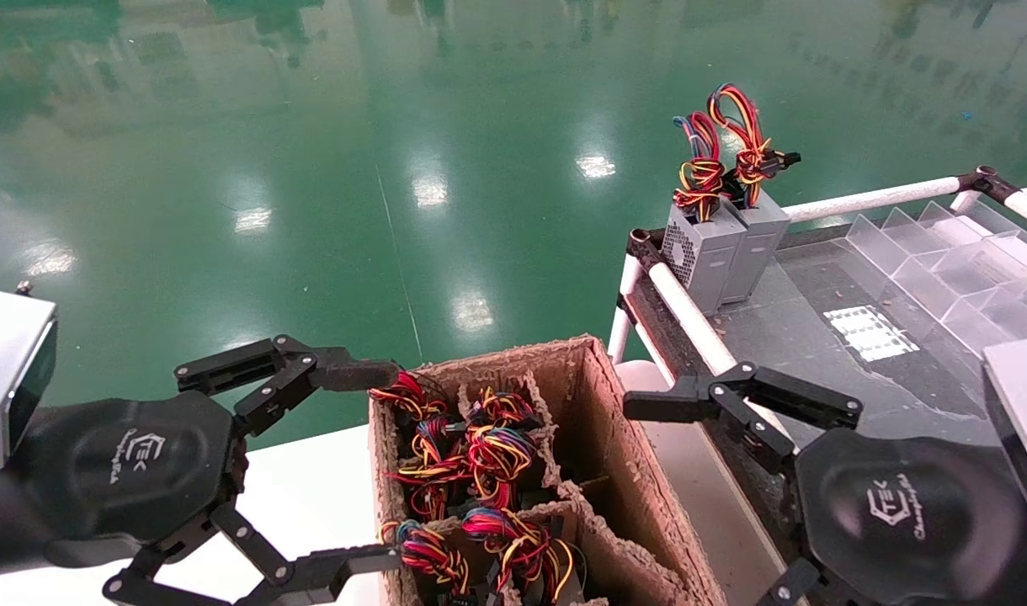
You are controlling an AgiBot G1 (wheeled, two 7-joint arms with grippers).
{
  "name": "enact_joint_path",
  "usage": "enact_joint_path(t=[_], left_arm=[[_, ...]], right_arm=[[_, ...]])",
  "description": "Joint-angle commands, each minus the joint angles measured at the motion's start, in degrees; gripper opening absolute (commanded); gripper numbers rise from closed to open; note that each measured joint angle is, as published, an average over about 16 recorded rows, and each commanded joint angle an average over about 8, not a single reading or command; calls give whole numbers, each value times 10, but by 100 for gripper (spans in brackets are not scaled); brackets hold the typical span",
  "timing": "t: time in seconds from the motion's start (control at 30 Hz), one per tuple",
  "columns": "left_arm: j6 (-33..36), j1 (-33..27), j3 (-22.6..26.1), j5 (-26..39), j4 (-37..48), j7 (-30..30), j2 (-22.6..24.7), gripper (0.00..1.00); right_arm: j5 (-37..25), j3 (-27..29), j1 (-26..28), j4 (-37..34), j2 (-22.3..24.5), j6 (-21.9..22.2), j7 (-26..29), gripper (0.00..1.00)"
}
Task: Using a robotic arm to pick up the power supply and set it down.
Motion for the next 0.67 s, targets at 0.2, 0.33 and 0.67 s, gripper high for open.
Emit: enact_joint_path(t=[0.2,0.33,0.67], left_arm=[[0,0,-1,0,0,0,0,100],[0,0,-1,0,0,0,0,100],[0,0,-1,0,0,0,0,100]], right_arm=[[5,2,-8,11,4,-5,4,100],[3,1,-4,6,3,-3,2,100],[0,0,0,-1,0,0,0,100]])
